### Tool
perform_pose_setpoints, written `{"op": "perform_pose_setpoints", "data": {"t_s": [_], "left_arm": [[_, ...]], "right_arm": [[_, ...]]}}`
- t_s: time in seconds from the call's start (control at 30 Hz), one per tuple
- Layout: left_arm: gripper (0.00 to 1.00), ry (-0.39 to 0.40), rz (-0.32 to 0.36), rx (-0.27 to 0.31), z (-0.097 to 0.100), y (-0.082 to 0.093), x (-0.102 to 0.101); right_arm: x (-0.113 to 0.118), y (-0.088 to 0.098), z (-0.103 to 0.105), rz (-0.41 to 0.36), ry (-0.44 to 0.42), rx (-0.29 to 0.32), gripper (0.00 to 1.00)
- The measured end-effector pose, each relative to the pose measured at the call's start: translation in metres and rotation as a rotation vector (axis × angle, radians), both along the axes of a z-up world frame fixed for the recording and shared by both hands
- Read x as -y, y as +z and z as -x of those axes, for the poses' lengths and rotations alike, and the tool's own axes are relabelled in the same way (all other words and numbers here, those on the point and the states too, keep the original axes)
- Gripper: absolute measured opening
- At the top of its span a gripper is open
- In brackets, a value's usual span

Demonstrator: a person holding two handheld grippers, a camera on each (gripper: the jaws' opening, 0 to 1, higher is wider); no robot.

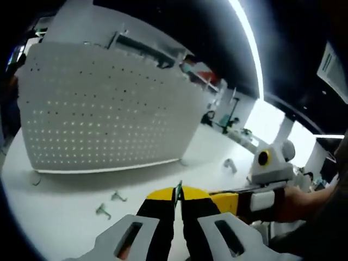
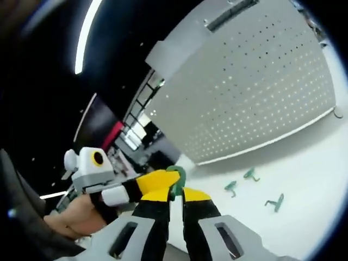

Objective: Insert the hook assembly into the mounting plate slot until the hook locks in place.

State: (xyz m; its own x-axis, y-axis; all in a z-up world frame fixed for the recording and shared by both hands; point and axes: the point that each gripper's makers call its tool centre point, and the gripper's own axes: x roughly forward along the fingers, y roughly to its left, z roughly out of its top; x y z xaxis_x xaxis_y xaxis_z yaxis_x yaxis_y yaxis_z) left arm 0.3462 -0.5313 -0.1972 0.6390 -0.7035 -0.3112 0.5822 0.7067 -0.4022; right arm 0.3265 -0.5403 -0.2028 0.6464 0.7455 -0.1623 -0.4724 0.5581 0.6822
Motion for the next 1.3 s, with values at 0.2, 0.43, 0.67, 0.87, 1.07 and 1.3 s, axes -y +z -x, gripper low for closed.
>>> {"op": "perform_pose_setpoints", "data": {"t_s": [0.2,0.43,0.67,0.87,1.07,1.3], "left_arm": [[0.03,0.028,0.038,0.007,-0.002,0.006,-0.003],[0.03,0.037,0.063,0.01,-0.003,0.008,-0.003],[0.04,-0.012,0.043,0.024,-0.001,0.005,-0.001],[0.1,-0.023,-0.009,0.057,-0.001,0.004,-0.005],[0.18,-0.033,-0.046,0.047,0.001,-0.002,-0.007],[0.18,-0.059,-0.086,0.047,0.004,-0.01,-0.003]], "right_arm": [[-0.001,0.006,-0.003,-0.042,-0.02,-0.007,0.02],[-0.002,0.008,-0.003,-0.032,-0.039,0.002,0.01],[0.0,0.006,-0.002,0.014,-0.029,-0.003,0.0],[0.006,0.005,-0.006,0.132,-0.05,0.061,0.0],[0.018,0.008,-0.011,0.179,-0.089,0.093,0.0],[0.014,0.018,-0.008,0.338,-0.049,0.225,0.0]]}}
